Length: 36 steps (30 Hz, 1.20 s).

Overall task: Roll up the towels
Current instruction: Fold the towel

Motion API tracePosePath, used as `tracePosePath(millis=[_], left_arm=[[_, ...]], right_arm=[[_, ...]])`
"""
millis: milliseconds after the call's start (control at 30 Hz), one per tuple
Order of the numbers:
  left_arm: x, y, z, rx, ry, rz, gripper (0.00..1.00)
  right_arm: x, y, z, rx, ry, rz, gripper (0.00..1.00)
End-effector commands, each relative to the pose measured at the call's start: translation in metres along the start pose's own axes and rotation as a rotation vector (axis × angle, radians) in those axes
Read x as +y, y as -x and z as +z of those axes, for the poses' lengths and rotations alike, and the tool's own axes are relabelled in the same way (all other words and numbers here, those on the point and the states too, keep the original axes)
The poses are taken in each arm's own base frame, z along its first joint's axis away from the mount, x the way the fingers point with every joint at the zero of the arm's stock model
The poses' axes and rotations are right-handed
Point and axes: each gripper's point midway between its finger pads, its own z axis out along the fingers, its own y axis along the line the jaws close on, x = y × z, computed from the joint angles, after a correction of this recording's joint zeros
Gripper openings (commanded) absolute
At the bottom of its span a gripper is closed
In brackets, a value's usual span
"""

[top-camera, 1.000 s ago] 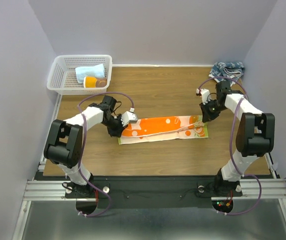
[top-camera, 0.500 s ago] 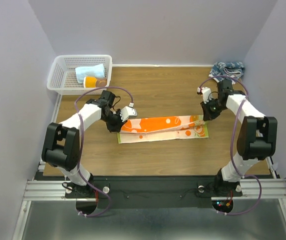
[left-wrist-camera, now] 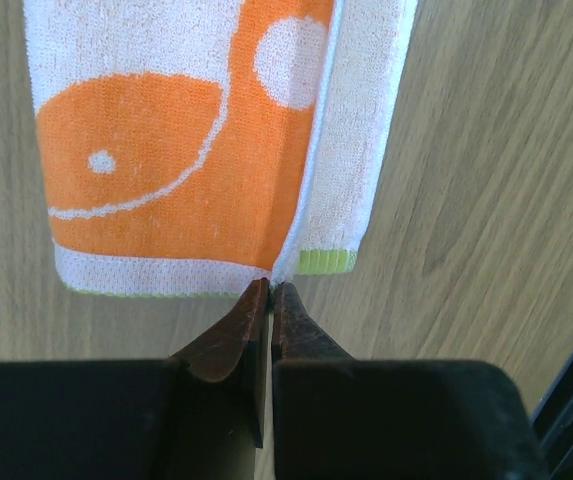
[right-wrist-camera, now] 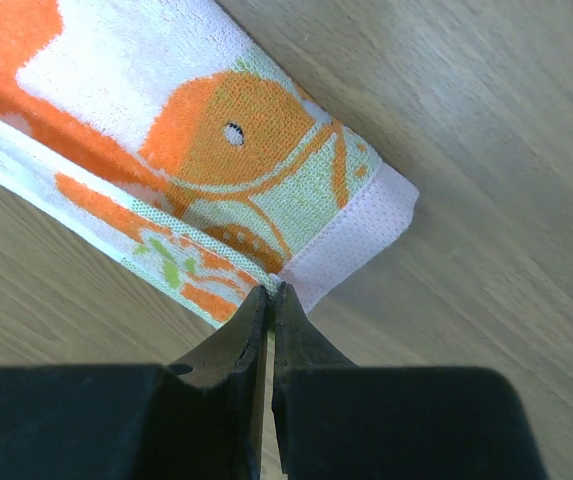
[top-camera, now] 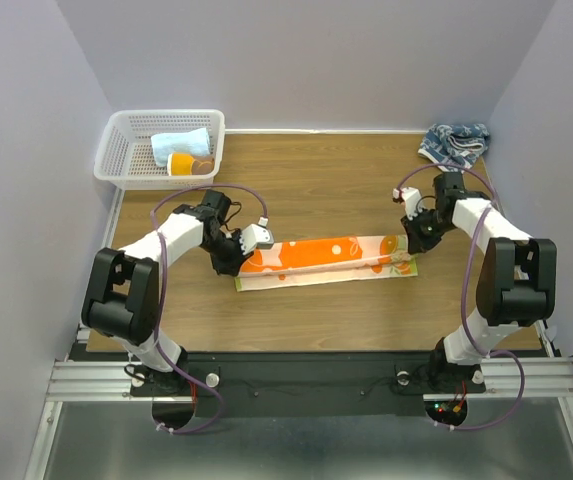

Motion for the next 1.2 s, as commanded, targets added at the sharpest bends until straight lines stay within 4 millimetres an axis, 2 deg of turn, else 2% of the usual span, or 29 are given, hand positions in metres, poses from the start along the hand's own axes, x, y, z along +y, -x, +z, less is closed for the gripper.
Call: tracePosePath(millis=[0, 100, 200, 300, 567, 700, 867, 1067, 1167], left_arm=[[-0.004, -0.008, 0.007, 0.022, -0.020, 0.002, 0.00], [0.001, -0.010, 0.015, 0.029, -0.016, -0.015, 0.00], [0.003, -0.007, 0.016, 0.024, -0.015, -0.025, 0.00], [0.007, -0.003, 0.015, 0.016, -0.005, -0.024, 0.00], [0.004, 0.010, -0.006, -0.006, 0.004, -0.009, 0.00], [-0.002, 0.014, -0.013, -0.016, -0.007, 0.005, 0.00], [-0.016, 0.016, -0.016, -0.020, -0.040, 0.025, 0.00], [-0.035, 0.009, -0.001, 0.002, -0.103, 0.034, 0.00], [-0.035, 0.003, 0.008, 0.016, -0.101, 0.036, 0.00]], right_arm=[[-0.003, -0.002, 0.002, -0.008, -0.001, -0.026, 0.01], [-0.004, -0.012, 0.011, 0.029, 0.014, -0.009, 0.01], [-0.004, -0.009, 0.011, 0.020, 0.019, 0.002, 0.01], [-0.005, 0.002, 0.006, -0.007, 0.011, 0.002, 0.01], [-0.005, 0.022, -0.028, -0.069, -0.046, -0.018, 0.01], [-0.002, 0.018, -0.032, -0.059, -0.049, -0.030, 0.01], [-0.001, 0.008, -0.026, -0.027, -0.041, -0.032, 0.01], [0.000, -0.011, -0.011, 0.033, -0.014, -0.043, 0.01], [0.002, -0.015, -0.006, 0.042, 0.000, -0.046, 0.00]])
